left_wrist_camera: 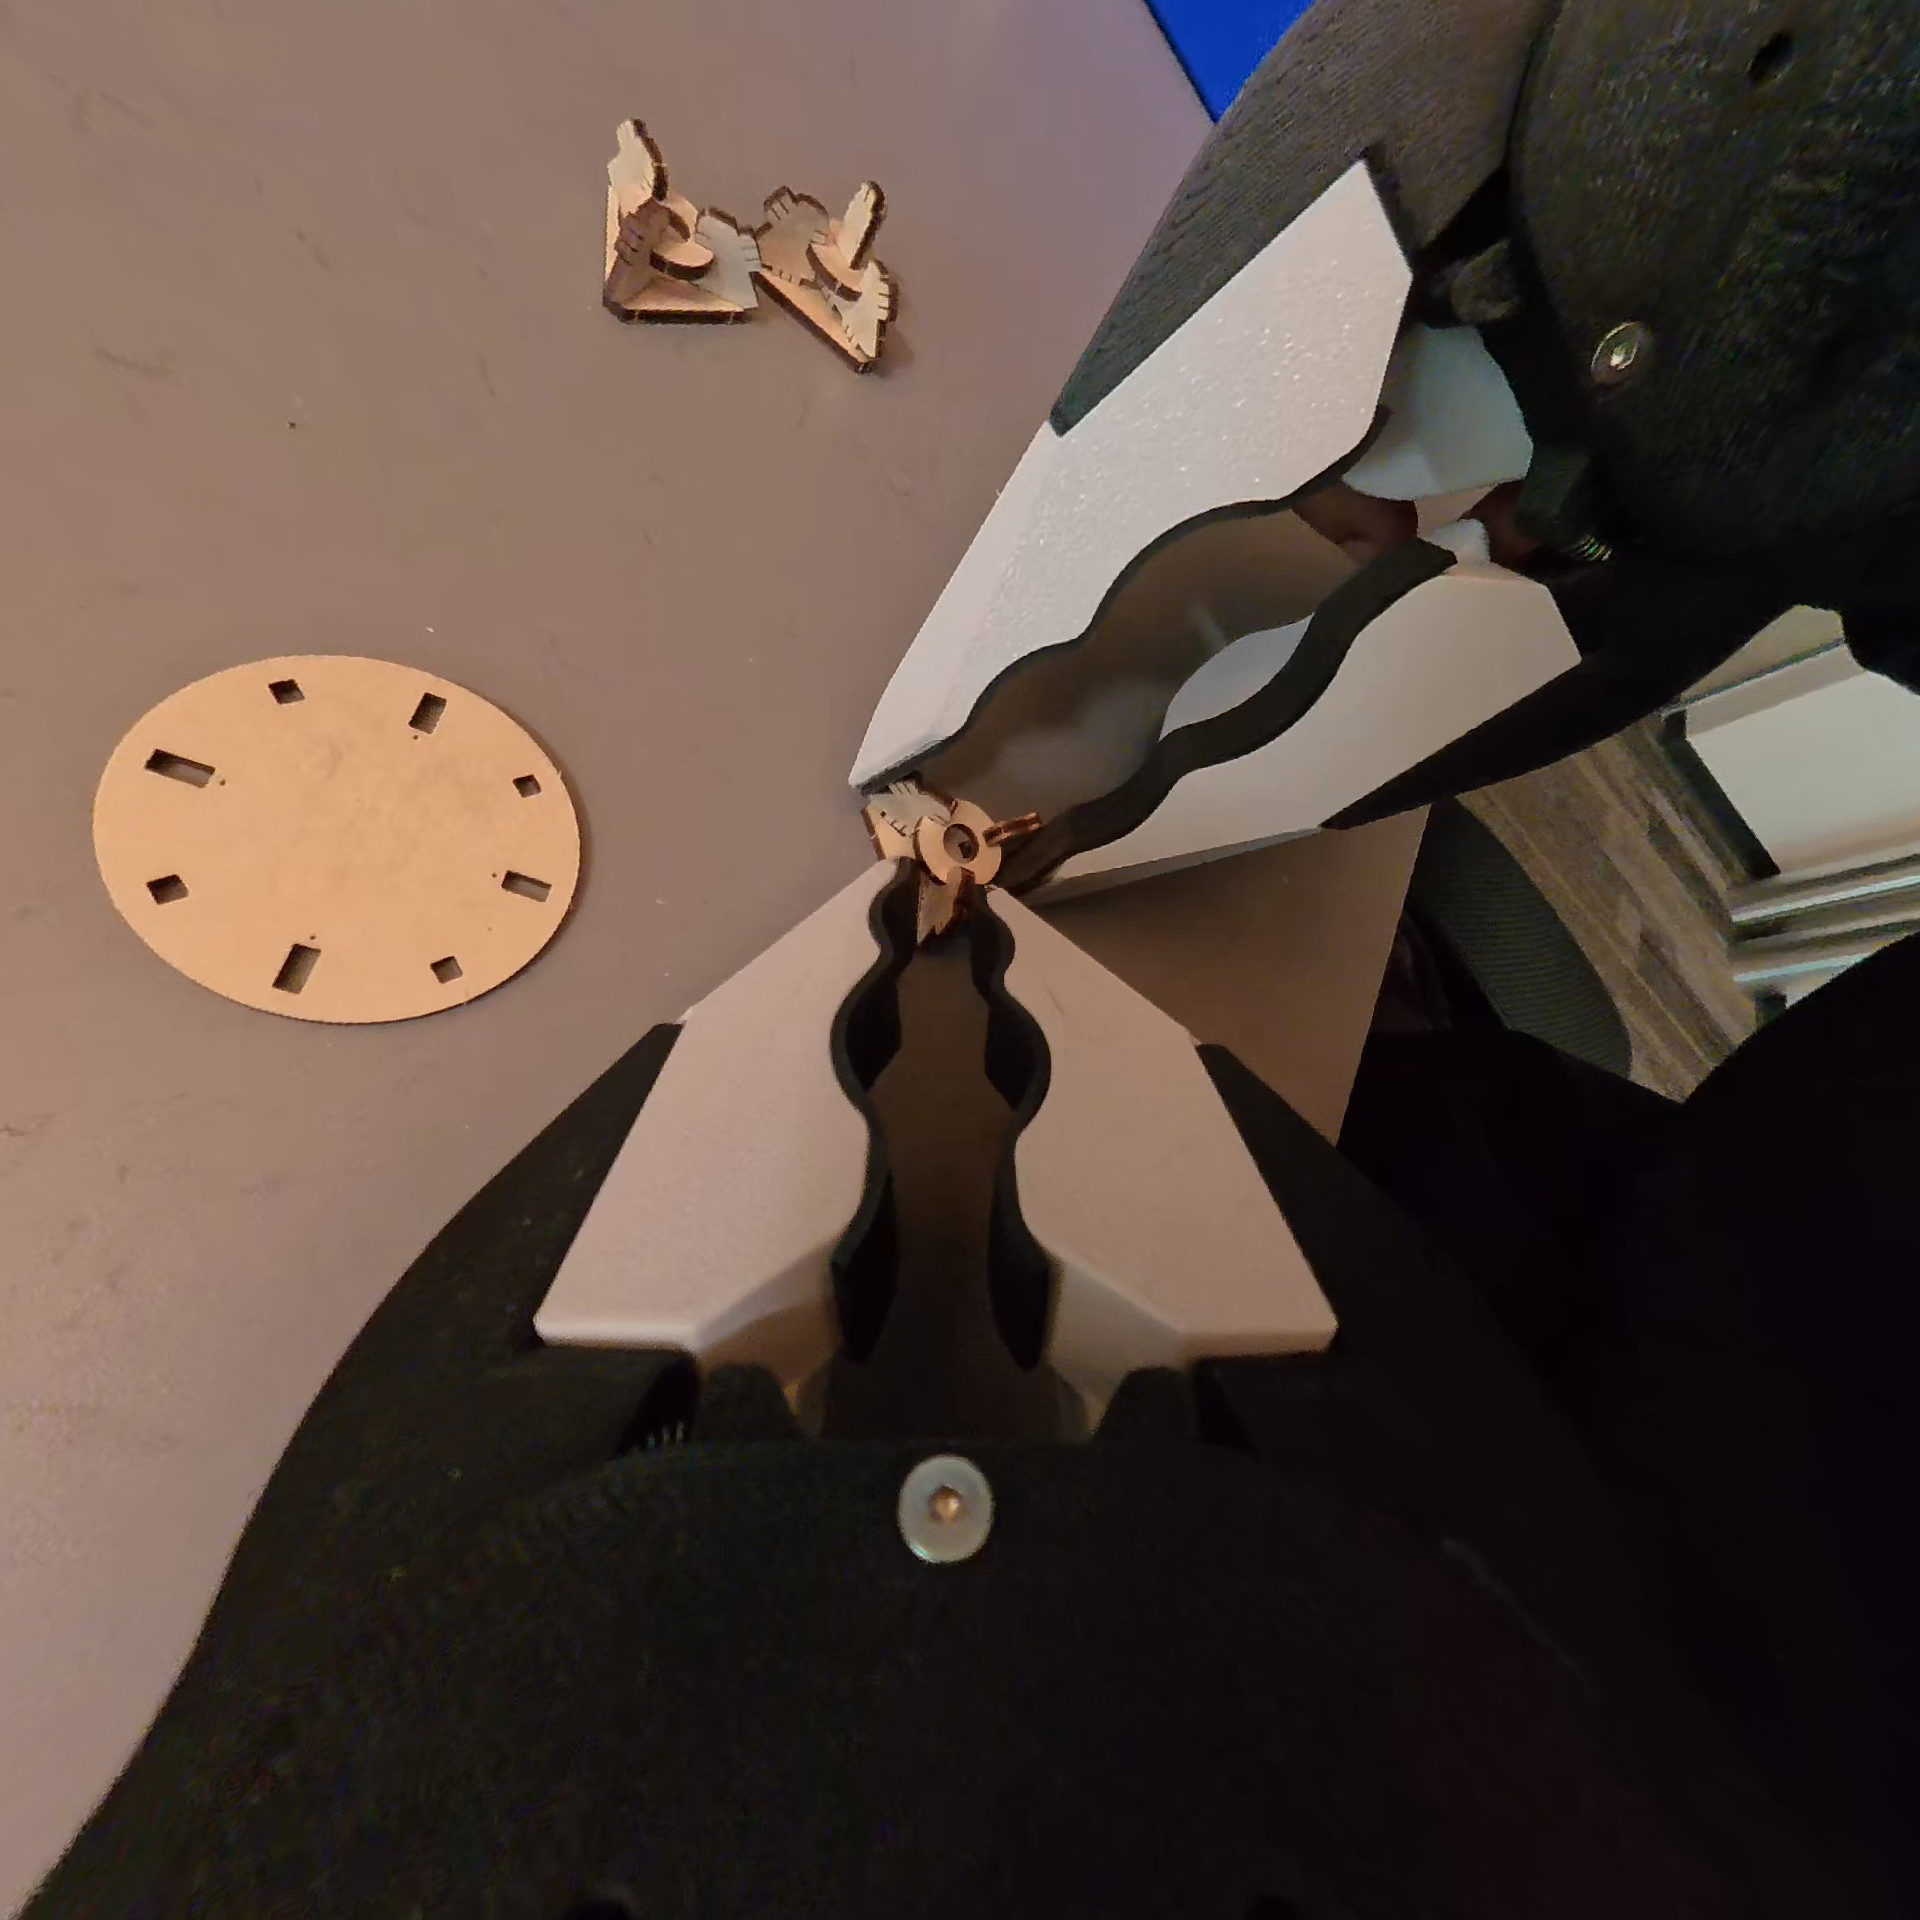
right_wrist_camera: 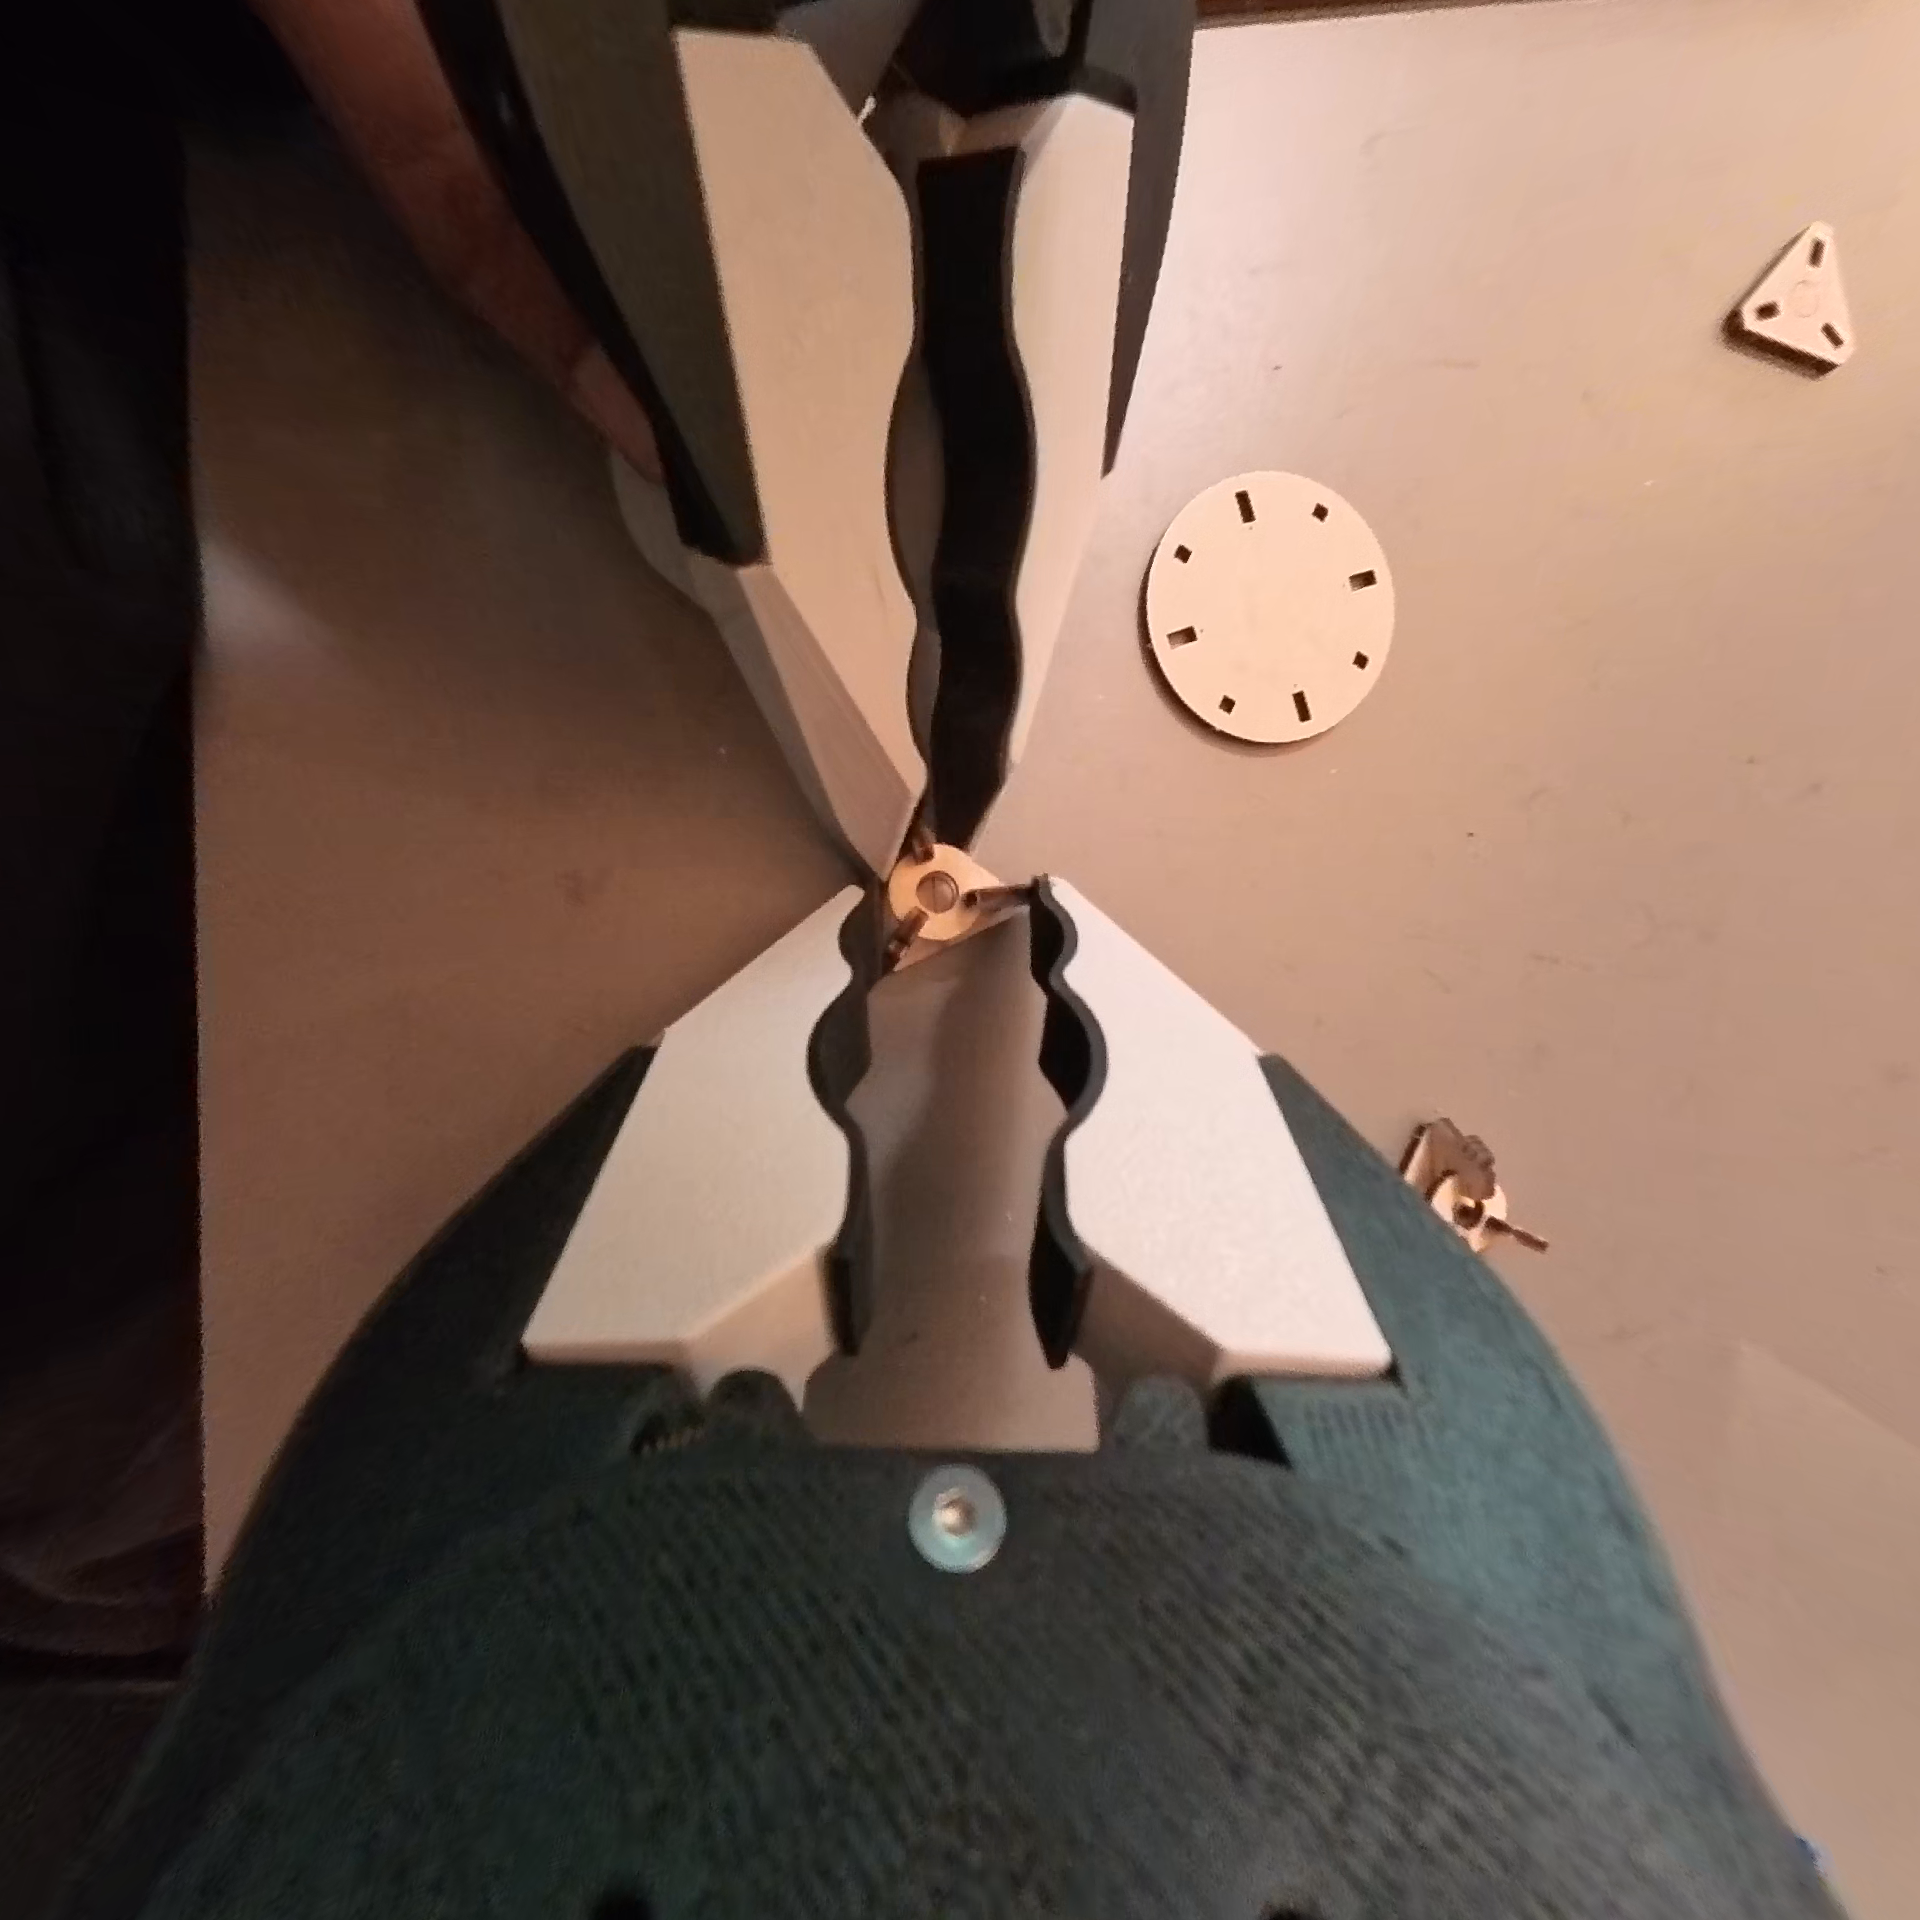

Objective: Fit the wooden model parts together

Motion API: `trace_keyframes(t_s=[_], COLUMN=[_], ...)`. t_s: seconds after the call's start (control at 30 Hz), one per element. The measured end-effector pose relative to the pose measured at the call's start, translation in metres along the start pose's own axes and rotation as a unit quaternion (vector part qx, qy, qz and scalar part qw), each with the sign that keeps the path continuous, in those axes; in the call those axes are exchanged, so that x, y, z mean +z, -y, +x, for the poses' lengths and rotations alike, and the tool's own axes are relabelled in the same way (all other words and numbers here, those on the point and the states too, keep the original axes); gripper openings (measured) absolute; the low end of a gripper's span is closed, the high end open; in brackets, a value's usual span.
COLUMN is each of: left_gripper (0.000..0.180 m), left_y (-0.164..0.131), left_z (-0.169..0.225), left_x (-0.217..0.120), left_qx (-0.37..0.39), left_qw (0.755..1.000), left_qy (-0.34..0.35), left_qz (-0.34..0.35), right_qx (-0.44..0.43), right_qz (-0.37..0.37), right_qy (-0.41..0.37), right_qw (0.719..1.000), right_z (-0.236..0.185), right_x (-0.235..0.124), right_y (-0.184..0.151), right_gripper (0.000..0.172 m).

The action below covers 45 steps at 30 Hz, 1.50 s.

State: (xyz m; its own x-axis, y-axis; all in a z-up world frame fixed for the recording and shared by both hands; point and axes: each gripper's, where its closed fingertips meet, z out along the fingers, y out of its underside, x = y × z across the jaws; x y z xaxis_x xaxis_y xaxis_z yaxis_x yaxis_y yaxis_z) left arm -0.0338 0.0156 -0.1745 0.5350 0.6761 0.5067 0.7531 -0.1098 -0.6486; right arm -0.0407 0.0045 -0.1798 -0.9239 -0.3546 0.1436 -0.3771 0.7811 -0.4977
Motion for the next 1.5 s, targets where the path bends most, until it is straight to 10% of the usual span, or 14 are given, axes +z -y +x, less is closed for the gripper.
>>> trace_keyframes(t_s=[0.4, 0.63, 1.5], left_gripper=[0.007, 0.007, 0.005], left_y=[0.000, 0.000, 0.000], left_z=[-0.001, -0.001, -0.001], left_x=[0.000, 0.000, 0.001], left_qx=[0.001, -0.001, -0.009], left_qw=[1.000, 1.000, 1.000], left_qy=[0.006, 0.004, -0.003], left_qz=[0.000, 0.000, -0.002], right_qx=[0.027, 0.196, 0.084], right_qz=[-0.006, 0.038, -0.045], right_qy=[0.042, 0.109, 0.156], right_qw=[0.999, 0.974, 0.983], right_z=[0.000, 0.020, 0.004], right_x=[-0.005, -0.012, -0.011], right_y=[0.002, 0.012, -0.003], right_gripper=[0.065, 0.036, 0.011])
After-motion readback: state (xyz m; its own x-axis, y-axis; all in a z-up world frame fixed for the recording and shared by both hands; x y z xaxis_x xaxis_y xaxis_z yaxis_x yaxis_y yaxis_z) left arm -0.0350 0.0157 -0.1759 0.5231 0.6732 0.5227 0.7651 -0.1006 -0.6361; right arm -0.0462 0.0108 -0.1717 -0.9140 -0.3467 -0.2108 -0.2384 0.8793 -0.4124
